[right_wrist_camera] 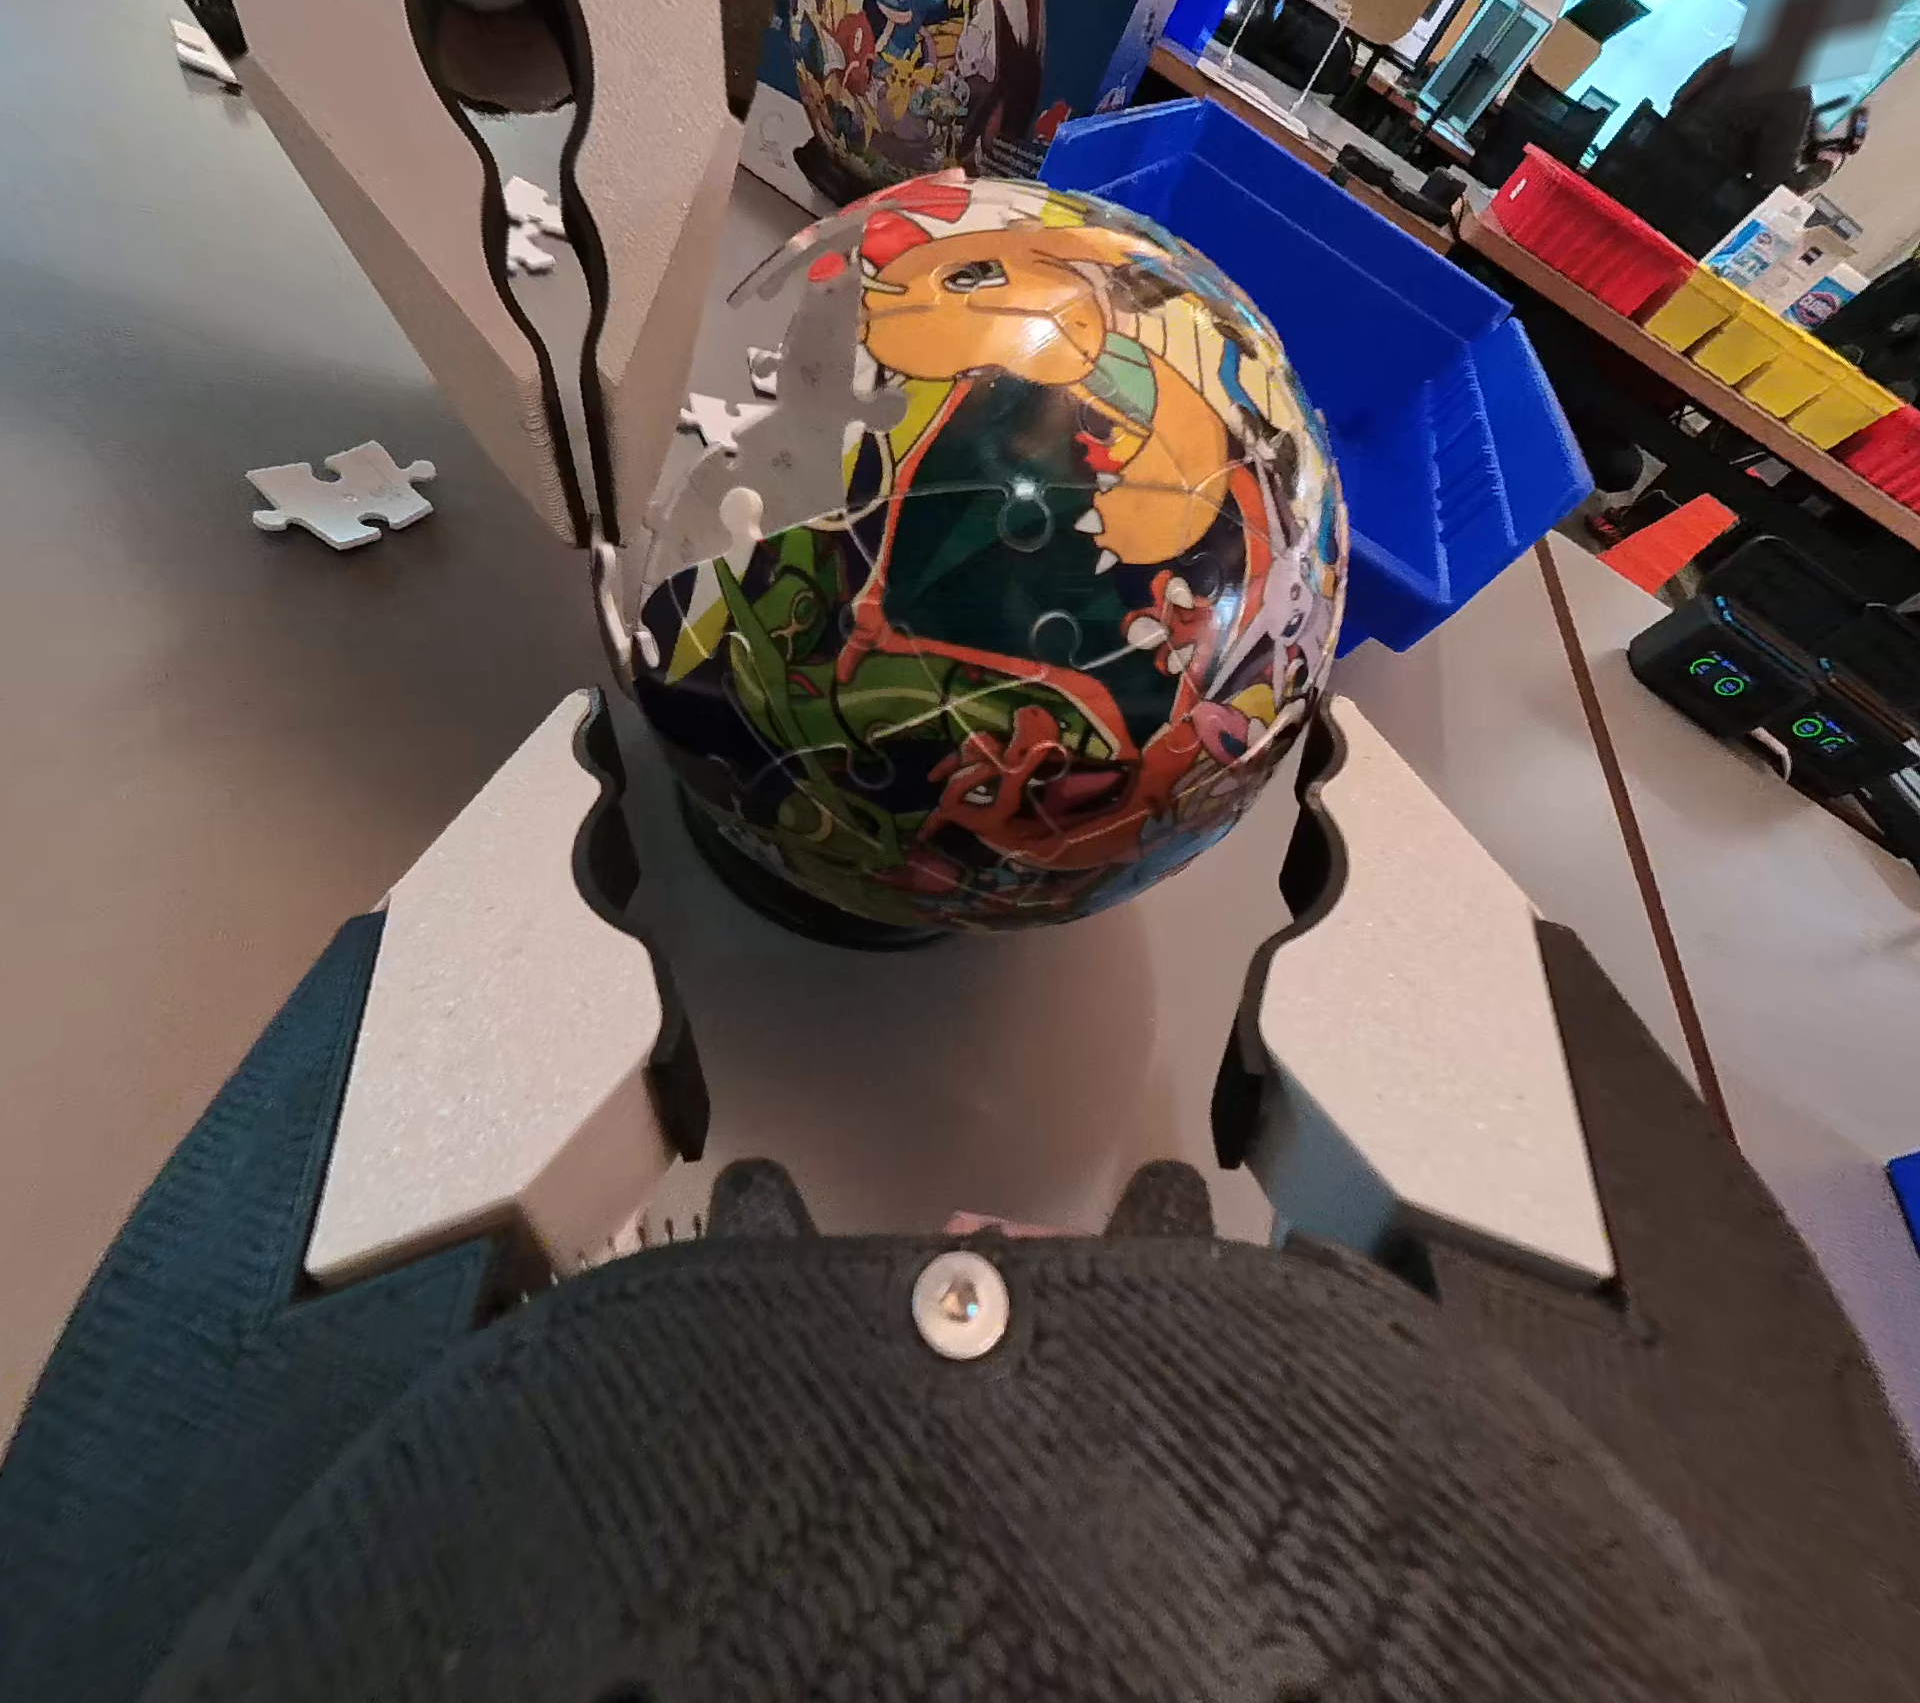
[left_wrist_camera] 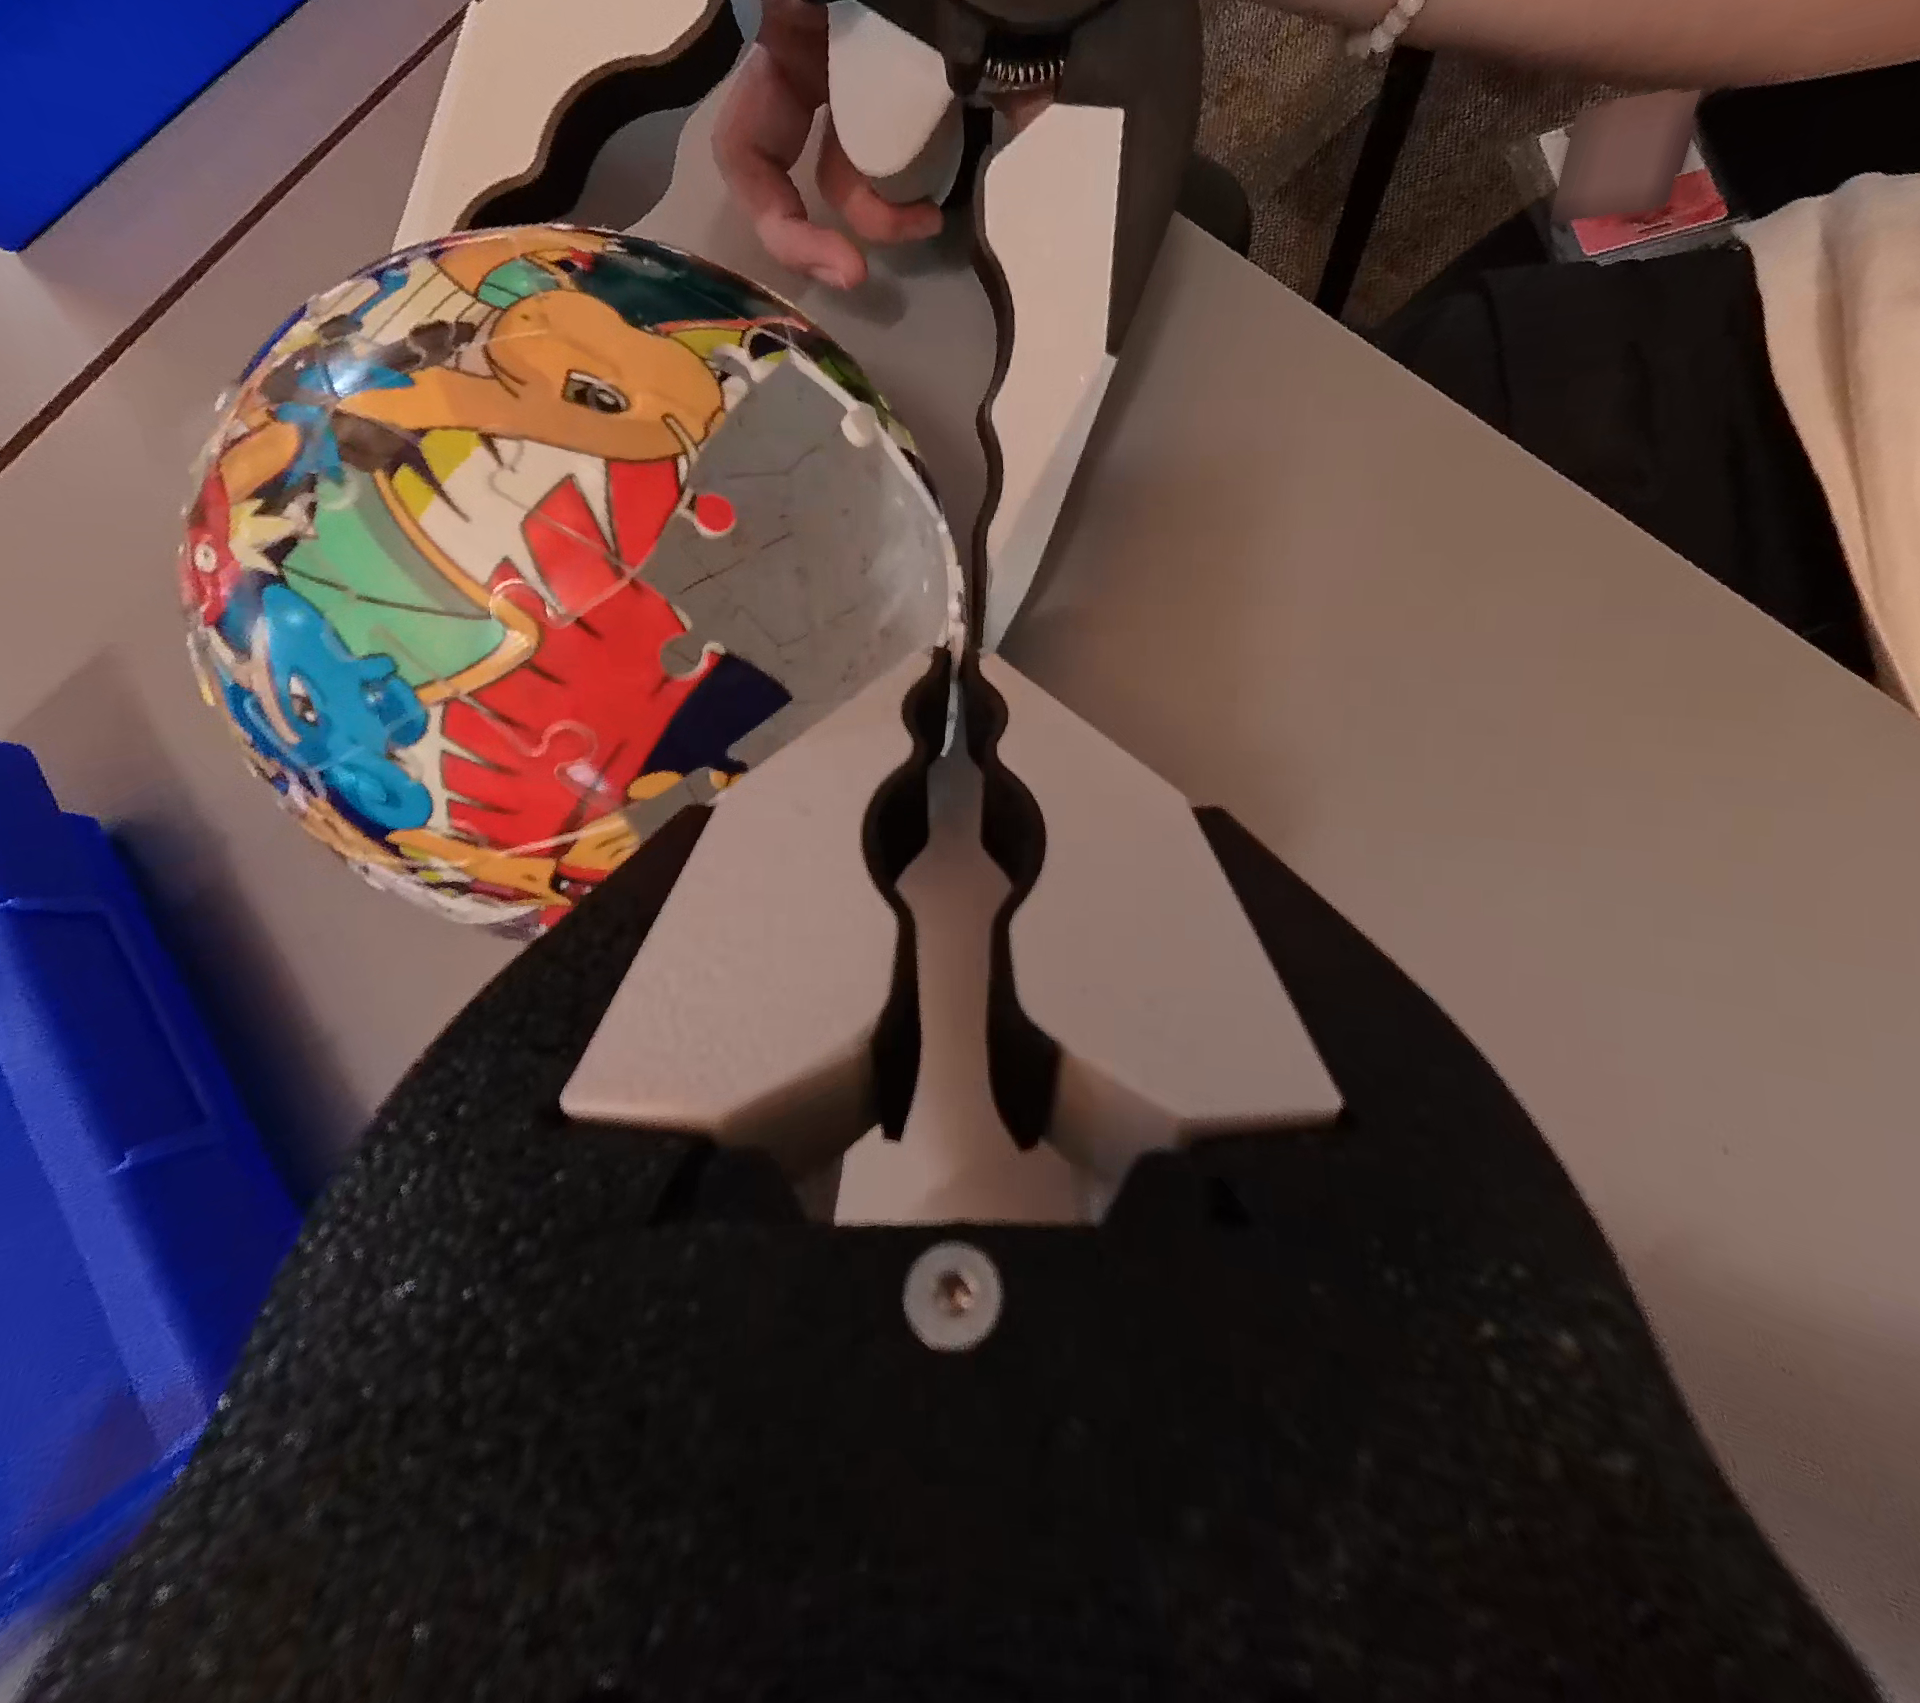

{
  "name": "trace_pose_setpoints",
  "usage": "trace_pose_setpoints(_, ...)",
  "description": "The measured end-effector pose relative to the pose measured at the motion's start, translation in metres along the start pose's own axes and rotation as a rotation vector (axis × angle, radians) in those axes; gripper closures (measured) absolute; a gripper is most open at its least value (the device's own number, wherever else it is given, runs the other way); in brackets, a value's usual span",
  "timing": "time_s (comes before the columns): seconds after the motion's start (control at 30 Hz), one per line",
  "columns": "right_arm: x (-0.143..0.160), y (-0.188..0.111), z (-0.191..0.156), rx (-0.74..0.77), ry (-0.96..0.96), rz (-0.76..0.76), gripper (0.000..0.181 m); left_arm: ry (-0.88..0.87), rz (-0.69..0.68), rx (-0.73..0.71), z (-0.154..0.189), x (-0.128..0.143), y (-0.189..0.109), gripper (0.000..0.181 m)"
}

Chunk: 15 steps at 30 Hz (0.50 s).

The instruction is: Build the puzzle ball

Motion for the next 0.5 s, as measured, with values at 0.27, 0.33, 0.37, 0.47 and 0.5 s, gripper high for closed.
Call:
trace_pose_setpoints(0.27,0.0002,0.0009,-0.0003,0.025,-0.012,-0.010,0.057,-0.010,0.012,-0.025,0.0011,0.0017,-0.0005,0.181)
trace_pose_setpoints(0.33,0.0003,0.0013,-0.0009,0.023,-0.015,-0.014,0.055,-0.012,0.016,-0.032,0.0010,0.0022,-0.0004,0.181)
trace_pose_setpoints(0.37,0.0000,0.0012,-0.0009,0.018,-0.012,-0.011,0.054,-0.012,0.016,-0.032,0.0012,0.0024,-0.0002,0.181)
trace_pose_setpoints(0.47,-0.0030,0.0008,-0.0003,0.000,0.029,0.027,0.051,-0.007,0.021,-0.040,0.0010,0.0025,0.0004,0.181)
trace_pose_setpoints(0.5,-0.0035,0.0011,0.0006,0.001,0.036,0.034,0.052,-0.006,0.021,-0.043,0.0007,0.0023,0.0008,0.181)
Point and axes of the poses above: each gripper's, where its closed fingertips meet, y out along the fingers, x out of its underside, z = x × y across the jaws, the point moved 9 cm from there along -y, back along the fingers, and after that the axes turned 12 degrees about -x, right-handed, at the moved point
